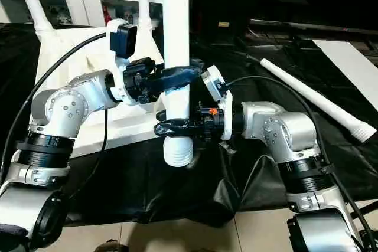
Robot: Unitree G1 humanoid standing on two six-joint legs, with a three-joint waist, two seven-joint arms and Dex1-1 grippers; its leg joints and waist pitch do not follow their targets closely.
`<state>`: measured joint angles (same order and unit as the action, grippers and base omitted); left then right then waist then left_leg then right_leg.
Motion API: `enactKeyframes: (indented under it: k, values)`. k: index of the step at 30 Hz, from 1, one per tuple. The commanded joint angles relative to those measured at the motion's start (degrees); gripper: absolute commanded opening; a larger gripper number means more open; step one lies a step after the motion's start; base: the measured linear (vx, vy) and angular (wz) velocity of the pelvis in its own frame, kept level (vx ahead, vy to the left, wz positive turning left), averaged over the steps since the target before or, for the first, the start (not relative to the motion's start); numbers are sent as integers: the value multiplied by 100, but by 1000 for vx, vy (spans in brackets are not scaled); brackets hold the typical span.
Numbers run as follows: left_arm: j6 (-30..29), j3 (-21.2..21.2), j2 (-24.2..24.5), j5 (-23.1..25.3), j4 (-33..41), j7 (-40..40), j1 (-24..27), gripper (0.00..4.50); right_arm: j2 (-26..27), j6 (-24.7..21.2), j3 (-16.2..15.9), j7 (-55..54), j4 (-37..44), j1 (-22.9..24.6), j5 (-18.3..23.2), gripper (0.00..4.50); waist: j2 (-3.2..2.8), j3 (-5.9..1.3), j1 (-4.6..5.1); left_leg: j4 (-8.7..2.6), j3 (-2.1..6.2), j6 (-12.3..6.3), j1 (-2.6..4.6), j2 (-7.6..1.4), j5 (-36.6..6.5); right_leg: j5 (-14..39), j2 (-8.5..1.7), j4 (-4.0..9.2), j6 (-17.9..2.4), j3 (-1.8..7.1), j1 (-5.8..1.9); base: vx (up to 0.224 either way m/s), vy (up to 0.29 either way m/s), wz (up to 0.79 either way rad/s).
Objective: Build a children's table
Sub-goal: Pick table leg
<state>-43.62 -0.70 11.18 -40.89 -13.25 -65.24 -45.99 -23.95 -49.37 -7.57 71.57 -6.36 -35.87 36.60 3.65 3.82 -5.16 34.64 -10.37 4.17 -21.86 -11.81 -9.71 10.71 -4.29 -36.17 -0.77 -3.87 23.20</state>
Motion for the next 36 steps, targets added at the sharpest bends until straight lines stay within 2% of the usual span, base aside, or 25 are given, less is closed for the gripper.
enactKeyframes:
  k: [1, 2, 4, 6, 9, 12, 13, 14, 16, 17, 18, 19, 20, 21, 22, 23, 24, 25, 27, 28, 29, 30, 31, 34, 36]
  values:
    - [45, 112, 30, -5, 199, -85, -40, 185, -72, -60, 20, 3, -35, -4, 72, 199, -31, -486, -13, -334, 15, -76, 108, -127, -542, 390, -339, 355, -1345, 256, -370, 0, 0, 0]
    - [59, 100, 13, 45, 168, 19, -46, 185, -67, -56, 27, -4, -36, -1, 71, 198, -33, -486, -11, -334, 16, -75, 107, -128, -538, 381, -337, 354, -1348, 256, -370, 0, 0, 0]
    - [-91, 20, -30, -6, 74, 178, -89, 241, -56, -44, 44, -24, -38, 5, 69, 198, -31, -488, -9, -331, 12, -62, 110, -130, -552, 361, -338, 347, -1362, 257, -371, 0, 0, 0]
    - [-129, -124, -100, -112, 28, 294, -109, 258, -4, -22, 117, -103, -39, 19, 79, 196, -31, -486, -6, -330, 14, -66, 101, -129, -543, 343, -337, 347, -1366, 257, -372, 0, 0, 0]
    - [346, -356, -276, 4, -97, 646, -107, 290, 127, 21, 290, -283, -49, 47, 133, 188, -21, -491, -15, -326, 20, -69, 95, -129, -542, 366, -349, 361, -1377, 254, -380, 0, 0, 0]
    - [579, -854, -539, -338, -289, 928, -131, 301, 256, 95, 469, -484, -42, 77, 193, 187, -21, -492, -13, -317, 13, -92, 90, -114, -557, 351, -344, 369, -1363, 256, -382, 0, 0, 0]
    - [557, -1242, -680, -720, -417, 1119, -174, 301, 335, 175, 589, -665, -32, 101, 195, 187, -29, -491, -15, -318, 13, -75, 93, -115, -581, 382, -341, 360, -1375, 251, -378, 0, 0, 0]
    - [566, -1407, -717, -876, -467, 1169, -192, 301, 376, 244, 648, -772, -45, 112, 171, 187, -23, -487, -16, -313, 5, -64, 87, -104, -587, 396, -338, 371, -1383, 253, -372, 0, 0, 0]
    - [593, -1519, -735, -972, -493, 1195, -198, 301, 408, 309, 696, -860, -52, 128, 148, 187, -30, -494, -13, -319, 15, -51, 98, -109, -603, 417, -330, 370, -1357, 247, -368, 0, 0, 0]
    - [645, -1666, -724, -1049, -569, 1221, -207, 301, 488, 548, 791, -1129, -124, 147, 3, 187, -39, -491, -9, -325, 16, -59, 102, -113, -601, 422, -328, 375, -1330, 247, -365, 0, 0, 0]
    - [861, -1551, -574, -667, -676, 1214, -153, 301, 587, 1132, 858, -1664, -337, 179, -440, 187, -71, -487, 2, -329, 16, 2, 106, -112, -591, 472, -332, 383, -1265, 247, -333, 0, 0, 0]
    - [910, -1490, -537, -546, -690, 1211, -133, 301, 598, 1269, 854, -1775, -385, 187, -554, 187, -67, -487, 6, -335, 21, 42, 113, -112, -600, 538, -333, 397, -1216, 243, -329, 0, 0, 0]
    - [1076, -1269, -442, -170, -770, 1274, -109, 301, 627, 1480, 850, -1993, -500, 180, -732, 187, -63, -490, 18, -339, 18, 81, 120, -111, -620, 578, -322, 396, -1174, 243, -332, 0, 0, 0]
    - [1282, -985, -323, 300, -914, 1402, -102, 301, 681, 1680, 894, -2219, -616, 169, -858, 187, -91, -491, 28, -350, 27, 125, 138, -112, -631, 596, -314, 408, -1083, 248, -341, 0, 0, 0]
    - [1282, -985, -323, 300, -914, 1402, -102, 301, 681, 1680, 894, -2219, -616, 169, -858, 187, -96, -493, 30, -349, 22, 129, 152, -119, -660, 600, -316, 407, -1059, 254, -323, 0, 0, 0]
    - [2026, -25, 69, 1619, -1348, 1577, -40, 301, 785, 2129, 1055, -2817, -916, 153, -1128, 186, -90, -491, 32, -360, 33, 133, 139, -123, -658, 569, -319, 402, -1043, 253, -339, 0, 0, 0]
    - [2337, 357, 224, 2084, -1494, 1566, -5, 301, 813, 2263, 1118, -3001, -1012, 151, -1199, 186, -84, -483, 27, -374, 47, 106, 141, -130, -693, 711, -323, 449, -913, 253, -311, 0, 0, 0]
    - [2387, 419, 249, 2159, -1517, 1564, 1, 301, 818, 2285, 1128, -3030, -1028, 151, -1210, 186, -95, -490, 40, -383, 48, 168, 159, -127, -750, 848, -329, 433, -783, 259, -319, 0, 0, 0]
    - [3123, 1331, 622, 3132, -1856, 1439, 87, 301, 833, 2560, 1176, -3428, -1176, 208, -1444, 186, -90, -510, 54, -382, 47, 221, 129, -125, -576, 552, -323, 377, -755, 267, -347, 0, 0, 0]
    - [3333, 1569, 713, 3358, -1971, 1360, 119, 301, 837, 2652, 1169, -3529, -1172, 268, -1527, 186, -97, -518, 53, -377, 47, 220, 125, -121, -514, 412, -329, 359, -808, 268, -353, 0, 0, 0]
    - [3333, 1569, 713, 3358, -1971, 1360, 119, 301, 837, 2652, 1169, -3529, -1172, 268, -1527, 186, -102, -521, 46, -371, 39, 212, 132, -123, -464, 286, -328, 356, -841, 270, -343, 0, 0, 0]
    - [3564, 1786, 775, 3568, -2170, 1266, 161, 301, 868, 2802, 1164, -3782, -1164, 399, -1703, 186, -136, -529, 51, -361, 38, 188, 127, -118, -367, -32, -323, 325, -971, 272, -348, 0, 0, 0]
    - [3628, 1810, 768, 3614, -2252, 1219, 168, 301, 891, 2909, 1170, -3928, -1188, 445, -1798, 186, -117, -527, 58, -359, 25, 174, 121, -108, -382, -149, -319, 313, -1065, 271, -359, 0, 0, 0]
    - [3756, 1884, 765, 3745, -2411, 1186, 169, 272, 904, 3078, 1181, -4162, -1210, 528, -1953, 186, -107, -511, 57, -368, 15, 158, 129, -114, -618, 40, -342, 337, -1199, 274, -357, 0, 0, 0]
    - [4077, 2018, 798, 4019, -2764, 1188, 125, 262, 914, 3162, 1156, -4201, -1149, 688, -2035, 186, -101, -487, 63, -379, 14, 151, 134, -115, -828, 374, -342, 382, -1154, 279, -349, 0, 0, 0]
